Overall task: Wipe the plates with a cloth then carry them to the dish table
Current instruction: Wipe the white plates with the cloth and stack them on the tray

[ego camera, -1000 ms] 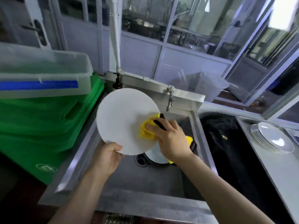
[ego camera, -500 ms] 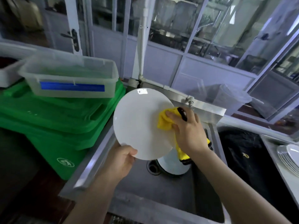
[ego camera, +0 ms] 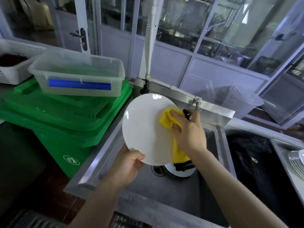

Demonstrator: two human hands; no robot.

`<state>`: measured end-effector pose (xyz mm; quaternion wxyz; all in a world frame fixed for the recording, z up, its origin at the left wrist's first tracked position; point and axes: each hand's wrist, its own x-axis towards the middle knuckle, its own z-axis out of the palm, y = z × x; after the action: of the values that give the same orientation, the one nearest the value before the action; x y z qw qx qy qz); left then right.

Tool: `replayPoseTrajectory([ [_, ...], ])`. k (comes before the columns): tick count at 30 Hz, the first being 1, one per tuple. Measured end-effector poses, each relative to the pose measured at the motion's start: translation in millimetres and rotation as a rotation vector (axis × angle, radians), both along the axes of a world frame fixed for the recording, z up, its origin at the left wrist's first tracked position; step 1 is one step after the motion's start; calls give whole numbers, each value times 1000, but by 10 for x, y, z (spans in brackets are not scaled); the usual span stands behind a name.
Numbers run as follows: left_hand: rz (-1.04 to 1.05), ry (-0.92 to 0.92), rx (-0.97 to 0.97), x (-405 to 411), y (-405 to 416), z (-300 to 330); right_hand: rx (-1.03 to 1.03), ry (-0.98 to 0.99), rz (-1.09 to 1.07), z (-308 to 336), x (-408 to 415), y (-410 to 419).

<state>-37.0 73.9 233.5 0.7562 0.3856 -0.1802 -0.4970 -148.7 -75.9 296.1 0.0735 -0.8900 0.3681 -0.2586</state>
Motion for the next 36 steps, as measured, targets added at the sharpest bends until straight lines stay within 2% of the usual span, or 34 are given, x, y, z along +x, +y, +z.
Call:
replayPoseTrajectory([
  [3,14,5,16,-43,-12,24,5,-2,-67,44,31,0],
  [8,32,9,26,-33,-69,-16,66,50,387,-60,126,571],
  [10,22,9,26,-23,-71,-25,79,85,461,-74,137,594],
  [12,45,17,25,-10,-79,-14,111,73,390,-66,144,429],
  [17,120,52,52,47,-92,39,133,3,17,-24,100,-42],
  [21,73,15,73,-16,-101,75,130,-41,-77,80,264,-166],
  [24,72,-31,174,-60,-120,76,107,-97,-80,221,429,-176],
  [28,75,-60,235,-75,-148,127,27,-81,123,327,597,37],
  [33,88,-63,84,47,-126,157,33,-26,527,309,633,368],
  [36,57,-108,41,146,-90,133,67,8,592,242,550,354],
])
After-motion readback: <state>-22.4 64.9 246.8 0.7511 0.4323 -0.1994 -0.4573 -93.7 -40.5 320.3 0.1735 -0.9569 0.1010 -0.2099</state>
